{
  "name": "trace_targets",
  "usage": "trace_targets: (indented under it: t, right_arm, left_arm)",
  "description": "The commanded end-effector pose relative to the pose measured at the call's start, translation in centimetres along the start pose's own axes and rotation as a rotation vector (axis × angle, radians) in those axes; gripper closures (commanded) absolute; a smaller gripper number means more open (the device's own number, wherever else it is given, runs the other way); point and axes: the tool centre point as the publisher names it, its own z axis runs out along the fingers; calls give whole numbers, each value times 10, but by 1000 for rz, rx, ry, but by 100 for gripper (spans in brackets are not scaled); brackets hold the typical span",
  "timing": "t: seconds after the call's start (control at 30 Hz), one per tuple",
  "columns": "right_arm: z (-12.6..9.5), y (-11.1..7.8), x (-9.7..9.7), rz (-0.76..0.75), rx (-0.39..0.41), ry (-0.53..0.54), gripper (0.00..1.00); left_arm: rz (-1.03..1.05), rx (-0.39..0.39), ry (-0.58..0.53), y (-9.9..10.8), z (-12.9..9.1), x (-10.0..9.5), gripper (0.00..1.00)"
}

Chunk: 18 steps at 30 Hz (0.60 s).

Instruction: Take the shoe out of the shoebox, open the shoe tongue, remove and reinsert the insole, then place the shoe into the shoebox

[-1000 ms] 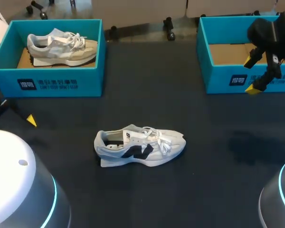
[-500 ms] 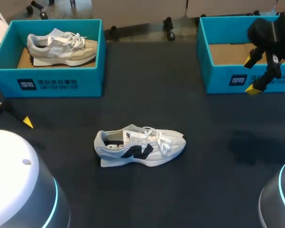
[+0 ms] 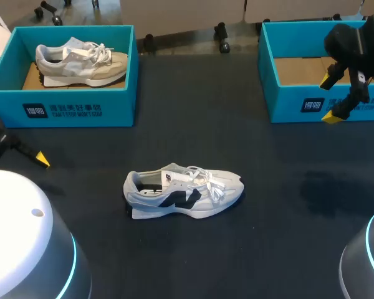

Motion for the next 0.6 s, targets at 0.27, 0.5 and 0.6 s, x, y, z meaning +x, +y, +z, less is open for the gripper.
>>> trace_targets:
  t: [0.27,0.5,0.6]
  right_arm:
    - [1,1,-1,1,3,2,0]
    - [1,1,-1,1,3,2,0]
    - [1,1,-1,1,3,2,0]
  left_arm:
    - [-138,54,-143,5,24,7,0]
    - [-196,82,-204,9,38,4,0]
    - [-208,99,-214,9,45,0,0]
